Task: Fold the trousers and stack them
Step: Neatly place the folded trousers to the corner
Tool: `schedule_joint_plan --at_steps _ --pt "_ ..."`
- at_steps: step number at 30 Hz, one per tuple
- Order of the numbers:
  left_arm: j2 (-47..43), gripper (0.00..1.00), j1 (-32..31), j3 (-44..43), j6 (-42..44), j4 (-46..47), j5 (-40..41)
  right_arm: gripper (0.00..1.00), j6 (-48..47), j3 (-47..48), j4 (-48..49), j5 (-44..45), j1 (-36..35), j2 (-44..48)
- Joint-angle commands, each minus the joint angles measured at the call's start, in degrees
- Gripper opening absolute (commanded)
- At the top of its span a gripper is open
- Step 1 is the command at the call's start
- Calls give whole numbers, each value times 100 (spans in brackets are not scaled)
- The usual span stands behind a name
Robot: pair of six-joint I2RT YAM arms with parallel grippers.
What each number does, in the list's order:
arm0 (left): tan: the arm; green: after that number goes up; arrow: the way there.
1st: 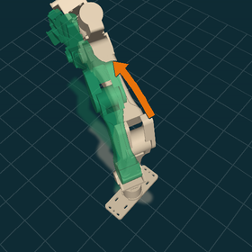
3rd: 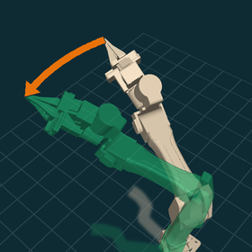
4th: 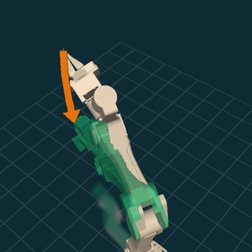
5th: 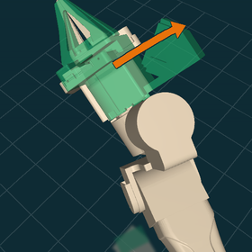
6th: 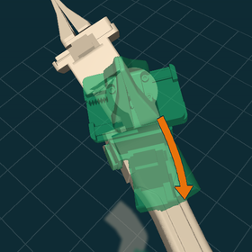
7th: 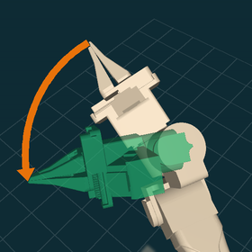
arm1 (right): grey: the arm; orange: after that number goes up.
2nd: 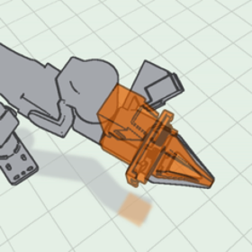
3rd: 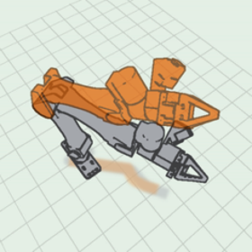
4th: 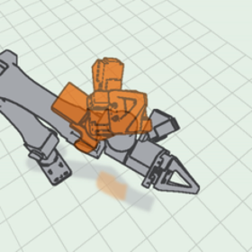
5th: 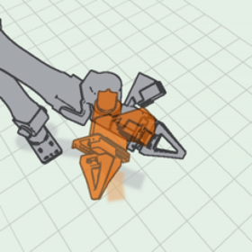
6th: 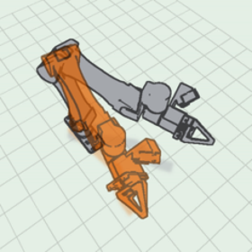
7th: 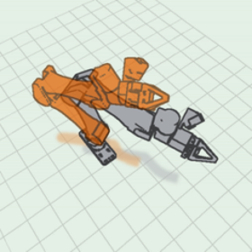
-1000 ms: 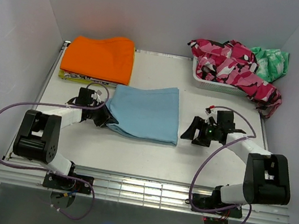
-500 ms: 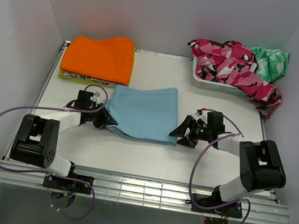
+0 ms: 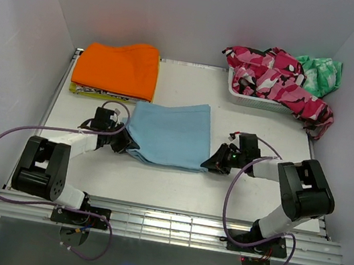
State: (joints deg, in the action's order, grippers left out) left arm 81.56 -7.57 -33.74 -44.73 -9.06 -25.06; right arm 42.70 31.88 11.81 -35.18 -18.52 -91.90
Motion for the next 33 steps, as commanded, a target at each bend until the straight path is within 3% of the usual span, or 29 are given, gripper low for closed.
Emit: schedule_joint_plan --at_steps 1,2,7,15,25,33 --pt "-26 0 -262 -387 210 -104 -95 13 -417 300 -337 178 -99 -109" --pt "9 0 -280 -484 419 -148 -130 8 -733 623 -651 178 -81 -39" --pt "-9 0 -674 -1510 1711 -912 395 8 -1702 1022 -1452 591 -37 874" --pt "-114 0 -1659 -2663 3556 -1502 2257 8 -2282 1478 -2130 977 -257 1516" --pt "-210 0 -1704 -3779 4429 -976 2602 8 -3223 2637 -2166 1777 -775 1991" --pt "-17 0 -1318 -4484 4411 -240 3033 8 -3899 3753 -1516 2032 -863 1369"
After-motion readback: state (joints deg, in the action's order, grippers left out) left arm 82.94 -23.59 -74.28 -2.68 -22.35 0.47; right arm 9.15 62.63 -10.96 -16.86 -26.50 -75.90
